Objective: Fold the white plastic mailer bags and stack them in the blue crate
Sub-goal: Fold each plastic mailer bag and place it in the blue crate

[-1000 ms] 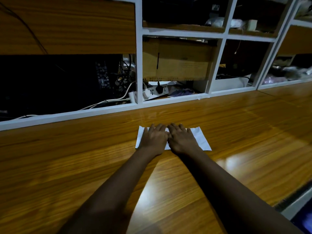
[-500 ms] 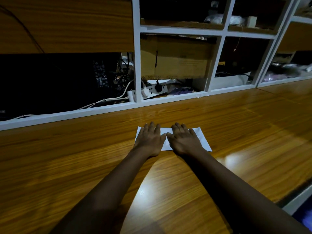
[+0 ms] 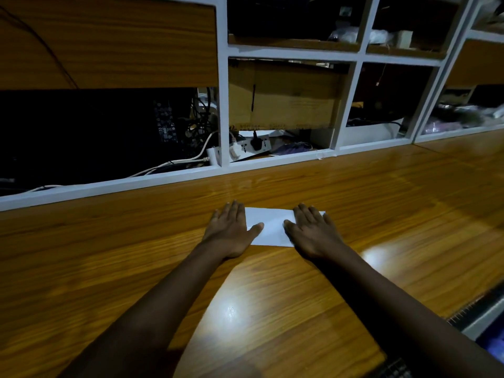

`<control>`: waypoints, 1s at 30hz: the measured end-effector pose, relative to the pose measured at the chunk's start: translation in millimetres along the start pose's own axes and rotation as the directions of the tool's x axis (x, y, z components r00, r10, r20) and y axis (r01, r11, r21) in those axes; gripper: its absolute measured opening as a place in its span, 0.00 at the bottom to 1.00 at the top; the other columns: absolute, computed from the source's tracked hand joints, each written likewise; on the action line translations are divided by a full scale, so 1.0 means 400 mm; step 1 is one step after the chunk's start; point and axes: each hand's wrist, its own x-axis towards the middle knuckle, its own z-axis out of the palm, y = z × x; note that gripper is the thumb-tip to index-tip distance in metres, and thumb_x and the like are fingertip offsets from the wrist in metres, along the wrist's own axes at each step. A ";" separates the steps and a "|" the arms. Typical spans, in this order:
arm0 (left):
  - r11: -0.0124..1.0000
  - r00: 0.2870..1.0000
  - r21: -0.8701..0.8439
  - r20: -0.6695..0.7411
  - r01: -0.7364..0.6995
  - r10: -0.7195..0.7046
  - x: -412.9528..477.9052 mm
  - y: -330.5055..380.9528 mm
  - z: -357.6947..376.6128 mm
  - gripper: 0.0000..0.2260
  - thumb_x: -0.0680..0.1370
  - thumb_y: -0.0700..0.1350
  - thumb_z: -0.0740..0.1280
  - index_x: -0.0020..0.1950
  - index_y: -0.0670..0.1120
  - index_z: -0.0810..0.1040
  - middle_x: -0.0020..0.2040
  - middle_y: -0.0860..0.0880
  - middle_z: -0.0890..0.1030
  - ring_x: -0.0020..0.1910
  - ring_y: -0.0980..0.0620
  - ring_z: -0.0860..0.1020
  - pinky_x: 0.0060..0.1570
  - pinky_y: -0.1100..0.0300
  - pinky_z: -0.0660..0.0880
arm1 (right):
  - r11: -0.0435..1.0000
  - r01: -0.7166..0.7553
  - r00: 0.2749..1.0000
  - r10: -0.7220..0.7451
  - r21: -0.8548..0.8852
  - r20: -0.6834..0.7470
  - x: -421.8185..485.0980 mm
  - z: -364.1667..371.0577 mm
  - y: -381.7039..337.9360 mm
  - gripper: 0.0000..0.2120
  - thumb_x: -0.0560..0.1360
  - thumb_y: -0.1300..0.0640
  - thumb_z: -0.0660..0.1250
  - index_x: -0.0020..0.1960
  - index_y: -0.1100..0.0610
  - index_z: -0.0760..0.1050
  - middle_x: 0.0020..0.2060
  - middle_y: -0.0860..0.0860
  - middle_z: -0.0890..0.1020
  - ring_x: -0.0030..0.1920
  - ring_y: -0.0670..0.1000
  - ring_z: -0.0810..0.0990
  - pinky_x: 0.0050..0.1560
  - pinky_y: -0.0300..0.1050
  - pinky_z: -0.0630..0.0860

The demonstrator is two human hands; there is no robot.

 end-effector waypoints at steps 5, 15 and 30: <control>1.000 1.000 -0.006 0.010 0.004 -0.004 -0.014 0.000 -0.006 0.35 0.81 0.66 0.41 0.81 0.46 0.39 0.80 0.49 0.37 0.79 0.50 0.37 0.76 0.49 0.37 | 0.998 -0.053 0.999 0.053 0.017 -0.001 -0.003 -0.012 0.004 0.32 0.83 0.39 0.38 0.81 0.55 0.43 0.81 0.52 0.43 0.80 0.54 0.41 0.78 0.58 0.41; 1.000 1.000 -0.012 0.004 -0.010 0.010 -0.033 -0.038 -0.015 0.31 0.83 0.63 0.42 0.81 0.48 0.41 0.81 0.50 0.39 0.79 0.50 0.39 0.77 0.46 0.39 | 0.998 -0.063 0.998 0.063 0.005 -0.015 -0.019 -0.015 0.068 0.31 0.84 0.40 0.40 0.81 0.55 0.44 0.81 0.52 0.44 0.80 0.55 0.42 0.77 0.64 0.43; 0.978 0.925 -0.086 -0.350 -0.189 0.148 -0.085 -0.047 -0.021 0.22 0.86 0.52 0.49 0.79 0.48 0.59 0.80 0.50 0.56 0.80 0.52 0.49 0.76 0.52 0.39 | 0.971 0.231 0.922 -0.239 -0.064 -0.303 -0.089 -0.040 0.069 0.30 0.81 0.43 0.52 0.77 0.59 0.63 0.77 0.61 0.61 0.76 0.64 0.60 0.73 0.63 0.59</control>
